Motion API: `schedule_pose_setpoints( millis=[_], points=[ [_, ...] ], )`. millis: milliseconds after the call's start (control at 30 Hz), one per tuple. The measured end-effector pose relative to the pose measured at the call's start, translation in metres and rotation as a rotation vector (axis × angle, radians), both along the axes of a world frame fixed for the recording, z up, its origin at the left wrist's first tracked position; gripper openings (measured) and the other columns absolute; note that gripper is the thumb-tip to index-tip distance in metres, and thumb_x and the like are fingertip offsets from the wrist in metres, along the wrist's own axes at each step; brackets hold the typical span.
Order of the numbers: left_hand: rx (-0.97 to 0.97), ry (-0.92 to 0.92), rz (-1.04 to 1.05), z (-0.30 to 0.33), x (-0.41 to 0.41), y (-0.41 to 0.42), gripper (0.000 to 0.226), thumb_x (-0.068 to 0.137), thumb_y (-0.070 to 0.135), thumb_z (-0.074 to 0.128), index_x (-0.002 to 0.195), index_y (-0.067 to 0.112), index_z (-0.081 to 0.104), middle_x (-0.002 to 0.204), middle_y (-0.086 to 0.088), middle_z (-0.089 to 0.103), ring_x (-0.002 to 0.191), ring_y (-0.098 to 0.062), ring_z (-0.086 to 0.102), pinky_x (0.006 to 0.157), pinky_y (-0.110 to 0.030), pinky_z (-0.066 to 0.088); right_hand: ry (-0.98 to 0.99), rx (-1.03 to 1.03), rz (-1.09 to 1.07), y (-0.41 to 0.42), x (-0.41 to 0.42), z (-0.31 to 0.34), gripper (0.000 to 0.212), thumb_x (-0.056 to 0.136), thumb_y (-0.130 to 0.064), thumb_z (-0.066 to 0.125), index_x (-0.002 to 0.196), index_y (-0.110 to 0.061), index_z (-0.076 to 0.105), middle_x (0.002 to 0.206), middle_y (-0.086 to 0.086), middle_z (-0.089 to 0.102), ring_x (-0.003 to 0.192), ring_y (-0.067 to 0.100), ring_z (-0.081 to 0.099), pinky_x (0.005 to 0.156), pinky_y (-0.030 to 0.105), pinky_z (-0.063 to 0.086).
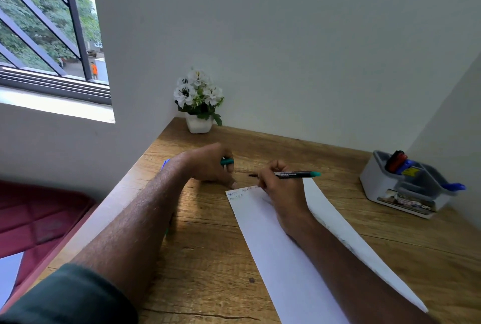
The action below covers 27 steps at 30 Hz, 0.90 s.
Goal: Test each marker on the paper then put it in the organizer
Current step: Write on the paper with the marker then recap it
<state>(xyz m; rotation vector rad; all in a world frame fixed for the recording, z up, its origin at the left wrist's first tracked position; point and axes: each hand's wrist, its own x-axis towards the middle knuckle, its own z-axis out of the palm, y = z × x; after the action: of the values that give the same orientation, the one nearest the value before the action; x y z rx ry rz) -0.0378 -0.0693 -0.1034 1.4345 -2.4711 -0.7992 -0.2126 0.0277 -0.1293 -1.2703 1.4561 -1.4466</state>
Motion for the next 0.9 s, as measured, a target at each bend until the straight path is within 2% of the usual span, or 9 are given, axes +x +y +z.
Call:
schedule_pose_setpoints(
  millis=[67, 133, 200, 300, 400, 600, 833, 900],
  points=[
    [-0.042, 0.153, -0.025, -0.001, 0.0, 0.0, 0.016, 0.091, 0.032, 0.069, 0.098, 0.018, 0.067, 0.09, 0.005, 0.065, 0.079, -0.01, 0.058, 0.07, -0.027, 0.046, -0.157, -0.036, 0.015, 0.0, -0.006, 0.004, 0.016, 0.091, -0.006, 0.067, 0.08, -0.017, 0.065, 0.068, 0.003, 0.066, 0.058, 0.009, 0.054, 0.057, 0.023, 0.046],
    [0.016, 0.353, -0.038, -0.003, -0.002, 0.0, 0.023, 0.1, 0.025, 0.057, 0.097, 0.004, 0.066, 0.076, 0.002, 0.055, 0.067, -0.009, 0.049, 0.062, -0.027, 0.04, -0.26, -0.095, 0.048, 0.0, -0.013, 0.009, 0.014, 0.09, -0.004, 0.067, 0.079, -0.013, 0.066, 0.068, 0.007, 0.067, 0.054, 0.011, 0.052, 0.054, 0.023, 0.042],
    [0.087, 0.478, -0.044, -0.005, -0.004, 0.0, 0.024, 0.102, 0.015, 0.05, 0.1, -0.005, 0.063, 0.075, -0.003, 0.054, 0.064, -0.013, 0.045, 0.057, -0.027, 0.036, -0.314, -0.119, 0.083, -0.001, -0.018, 0.011, 0.01, 0.086, -0.01, 0.064, 0.075, -0.012, 0.065, 0.069, 0.011, 0.068, 0.054, 0.014, 0.051, 0.053, 0.024, 0.039],
    [0.149, 0.642, -0.089, -0.002, -0.006, 0.004, 0.014, 0.1, 0.003, 0.053, 0.108, -0.003, 0.064, 0.084, -0.008, 0.069, 0.065, -0.011, 0.055, 0.052, -0.019, 0.039, -0.303, -0.142, 0.072, -0.004, -0.023, 0.011, 0.012, 0.087, -0.006, 0.057, 0.077, -0.01, 0.062, 0.073, 0.017, 0.072, 0.052, 0.018, 0.05, 0.056, 0.03, 0.039],
    [0.172, 0.757, -0.134, 0.0, -0.005, 0.005, 0.01, 0.096, 0.0, 0.061, 0.104, 0.004, 0.065, 0.087, -0.01, 0.073, 0.065, -0.014, 0.059, 0.051, -0.018, 0.041, -0.282, -0.18, 0.048, -0.004, -0.024, 0.01, 0.025, 0.09, -0.003, 0.057, 0.068, -0.015, 0.059, 0.07, 0.019, 0.07, 0.048, 0.019, 0.047, 0.055, 0.031, 0.037],
    [0.117, 0.707, -0.181, -0.002, -0.004, 0.006, 0.013, 0.095, 0.0, 0.06, 0.106, 0.003, 0.068, 0.08, 0.003, 0.073, 0.068, -0.011, 0.058, 0.057, -0.024, 0.038, -0.355, -0.212, 0.064, -0.003, -0.023, 0.009, 0.018, 0.078, -0.013, 0.061, 0.061, -0.018, 0.059, 0.06, 0.012, 0.061, 0.047, 0.014, 0.042, 0.047, 0.024, 0.035],
    [0.119, 0.676, -0.196, -0.001, -0.006, 0.007, 0.015, 0.095, 0.0, 0.061, 0.106, 0.004, 0.069, 0.083, 0.001, 0.073, 0.07, -0.01, 0.058, 0.057, -0.024, 0.04, -0.351, -0.231, 0.07, -0.007, -0.025, 0.005, 0.026, 0.088, -0.001, 0.058, 0.064, -0.013, 0.057, 0.058, 0.012, 0.059, 0.046, 0.012, 0.041, 0.048, 0.026, 0.033],
    [0.116, 0.674, -0.204, -0.001, -0.005, 0.007, 0.014, 0.094, 0.0, 0.061, 0.105, 0.004, 0.07, 0.082, 0.001, 0.072, 0.069, -0.01, 0.057, 0.057, -0.023, 0.04, -0.349, -0.217, 0.073, -0.009, -0.024, 0.005, 0.02, 0.084, -0.006, 0.06, 0.065, -0.011, 0.057, 0.058, 0.012, 0.059, 0.045, 0.012, 0.042, 0.048, 0.026, 0.032]
  ],
)
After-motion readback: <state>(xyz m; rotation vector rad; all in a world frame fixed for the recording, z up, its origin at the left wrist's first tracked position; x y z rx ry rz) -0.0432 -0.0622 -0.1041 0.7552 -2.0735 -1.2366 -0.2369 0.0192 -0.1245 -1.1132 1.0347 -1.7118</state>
